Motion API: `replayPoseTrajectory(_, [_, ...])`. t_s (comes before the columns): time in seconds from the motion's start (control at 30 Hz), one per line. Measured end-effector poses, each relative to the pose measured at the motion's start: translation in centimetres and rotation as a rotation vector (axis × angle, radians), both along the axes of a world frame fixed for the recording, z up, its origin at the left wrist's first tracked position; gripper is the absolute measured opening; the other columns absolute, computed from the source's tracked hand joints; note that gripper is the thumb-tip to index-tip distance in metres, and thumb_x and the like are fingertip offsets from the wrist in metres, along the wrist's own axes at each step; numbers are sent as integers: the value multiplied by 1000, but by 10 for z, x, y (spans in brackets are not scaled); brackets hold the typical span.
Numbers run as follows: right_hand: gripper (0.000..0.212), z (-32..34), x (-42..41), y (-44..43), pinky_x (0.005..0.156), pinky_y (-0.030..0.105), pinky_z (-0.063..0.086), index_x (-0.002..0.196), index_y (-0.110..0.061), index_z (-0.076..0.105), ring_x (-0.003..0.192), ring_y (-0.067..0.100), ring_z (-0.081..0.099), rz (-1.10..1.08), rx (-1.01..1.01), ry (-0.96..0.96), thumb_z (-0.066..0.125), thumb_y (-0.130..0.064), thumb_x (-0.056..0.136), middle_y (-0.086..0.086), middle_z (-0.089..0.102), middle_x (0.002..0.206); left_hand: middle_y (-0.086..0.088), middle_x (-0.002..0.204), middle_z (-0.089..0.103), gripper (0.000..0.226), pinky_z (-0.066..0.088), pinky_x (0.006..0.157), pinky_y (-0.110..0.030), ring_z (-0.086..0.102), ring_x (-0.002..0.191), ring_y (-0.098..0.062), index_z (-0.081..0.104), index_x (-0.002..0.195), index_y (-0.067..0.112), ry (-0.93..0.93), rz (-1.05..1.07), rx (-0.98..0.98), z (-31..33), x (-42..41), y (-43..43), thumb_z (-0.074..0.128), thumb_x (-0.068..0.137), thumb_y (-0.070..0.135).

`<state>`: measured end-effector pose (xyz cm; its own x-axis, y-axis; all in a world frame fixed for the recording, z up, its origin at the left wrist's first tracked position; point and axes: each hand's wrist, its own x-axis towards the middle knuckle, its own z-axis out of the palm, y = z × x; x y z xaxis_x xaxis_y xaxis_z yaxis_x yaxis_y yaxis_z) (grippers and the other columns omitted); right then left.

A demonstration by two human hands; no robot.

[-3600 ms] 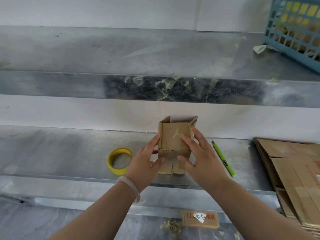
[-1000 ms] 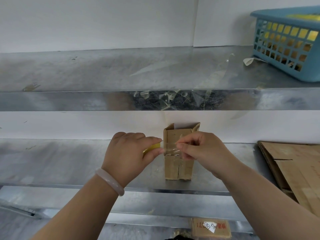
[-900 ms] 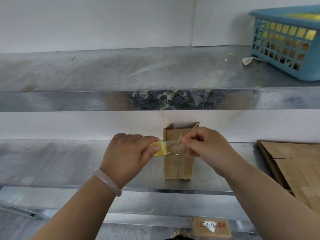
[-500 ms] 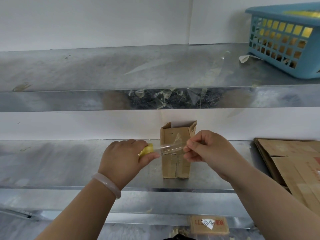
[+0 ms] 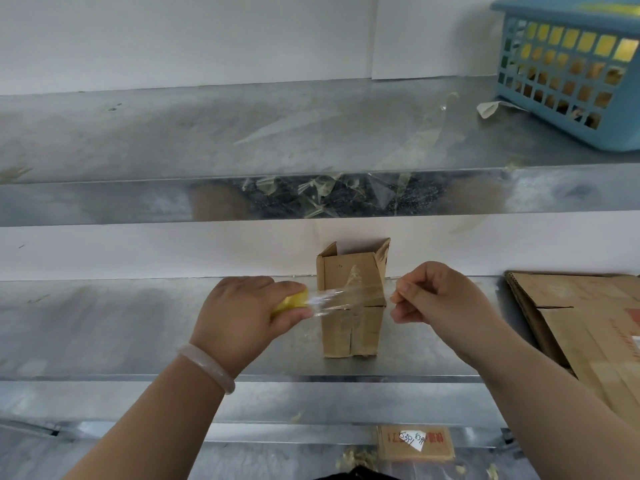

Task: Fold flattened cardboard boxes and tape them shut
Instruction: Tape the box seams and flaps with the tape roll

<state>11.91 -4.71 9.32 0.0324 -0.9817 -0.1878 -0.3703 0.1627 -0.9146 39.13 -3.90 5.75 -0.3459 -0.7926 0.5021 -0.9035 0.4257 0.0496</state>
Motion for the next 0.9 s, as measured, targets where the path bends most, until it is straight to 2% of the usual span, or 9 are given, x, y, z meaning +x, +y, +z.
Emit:
replayPoseTrajectory(0.1, [13, -4, -4, -2, 77, 35, 60, 87, -6, 63, 69, 18, 73, -15, 6, -6, 56, -9, 97, 5, 74, 72, 10, 66, 65, 58, 48, 60, -28, 62, 57, -15, 74, 101, 30, -22, 54, -32, -2, 0, -3, 35, 86, 70])
replayPoseTrajectory(0.3, [12, -26, -6, -7, 80, 47, 60, 85, -5, 65, 74, 27, 72, -70, 88, -88, 58, -7, 95, 9, 73, 75, 8, 73, 69, 61, 50, 61, -30, 64, 61, -15, 74, 102, 30, -71, 36, 6, -10, -3, -14, 31, 86, 70])
replayPoseTrajectory(0.5, [15, -38, -4, -10, 76, 43, 61, 83, -6, 64, 70, 24, 71, -99, 111, -99, 57, -6, 96, 9, 73, 74, 8, 74, 68, 61, 51, 62, -34, 65, 65, -16, 73, 105, 32, -71, 15, 54, -22, -3, -20, 30, 86, 72])
replayPoseTrajectory(0.77, [14, -51, -2, -14, 73, 38, 62, 84, -7, 64, 69, 22, 71, -110, 122, -88, 56, -7, 96, 8, 72, 73, 10, 67, 63, 61, 48, 59, -29, 61, 59, -12, 71, 107, 33, -116, 44, 69, -36, -3, -23, 28, 87, 71])
replayPoseTrajectory(0.9, [12, -60, -3, -18, 77, 40, 61, 88, -4, 64, 69, 21, 68, -128, 177, -198, 57, -7, 97, 7, 71, 73, 11, 69, 63, 63, 49, 60, -30, 61, 60, -12, 69, 112, 33, -120, 44, 107, -40, -4, -25, 26, 87, 71])
